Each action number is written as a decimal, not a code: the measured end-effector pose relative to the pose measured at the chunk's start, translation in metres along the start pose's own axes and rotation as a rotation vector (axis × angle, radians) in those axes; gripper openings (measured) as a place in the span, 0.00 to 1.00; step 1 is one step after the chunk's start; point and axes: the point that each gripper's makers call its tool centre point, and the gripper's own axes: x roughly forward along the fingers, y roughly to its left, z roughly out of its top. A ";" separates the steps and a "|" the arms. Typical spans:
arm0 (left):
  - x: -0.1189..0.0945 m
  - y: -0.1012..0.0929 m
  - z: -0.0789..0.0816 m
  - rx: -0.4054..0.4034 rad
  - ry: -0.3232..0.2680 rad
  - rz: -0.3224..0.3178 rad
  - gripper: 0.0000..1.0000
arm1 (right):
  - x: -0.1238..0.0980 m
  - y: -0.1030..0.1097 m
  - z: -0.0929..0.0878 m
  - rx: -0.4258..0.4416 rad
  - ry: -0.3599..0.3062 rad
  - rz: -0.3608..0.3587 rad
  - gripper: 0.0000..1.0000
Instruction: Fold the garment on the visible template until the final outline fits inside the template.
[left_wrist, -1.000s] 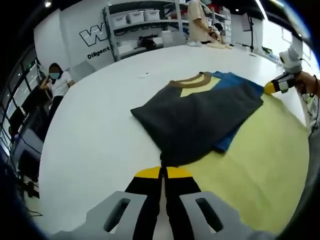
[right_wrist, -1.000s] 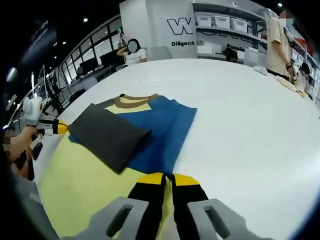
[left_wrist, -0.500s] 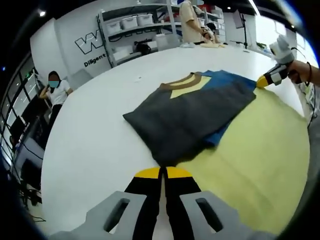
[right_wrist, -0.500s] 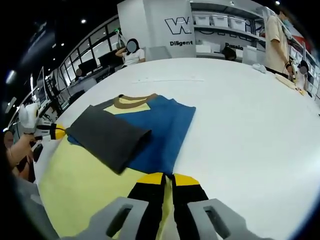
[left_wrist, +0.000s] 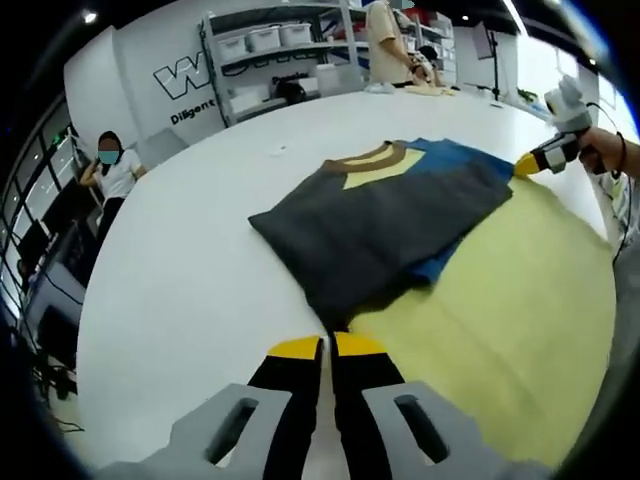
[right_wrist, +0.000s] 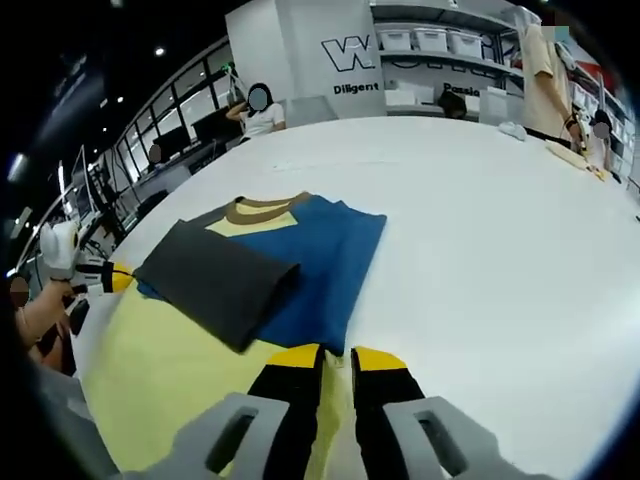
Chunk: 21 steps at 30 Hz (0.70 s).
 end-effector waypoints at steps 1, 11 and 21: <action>-0.001 0.001 0.001 -0.028 -0.012 0.004 0.09 | -0.002 0.002 0.005 0.044 -0.032 0.015 0.12; -0.015 -0.003 0.020 -0.226 -0.112 -0.053 0.55 | -0.014 0.010 0.009 0.038 -0.034 0.028 0.56; -0.046 -0.022 0.032 -0.252 -0.143 -0.118 0.94 | -0.037 0.036 -0.012 0.015 0.033 0.091 0.89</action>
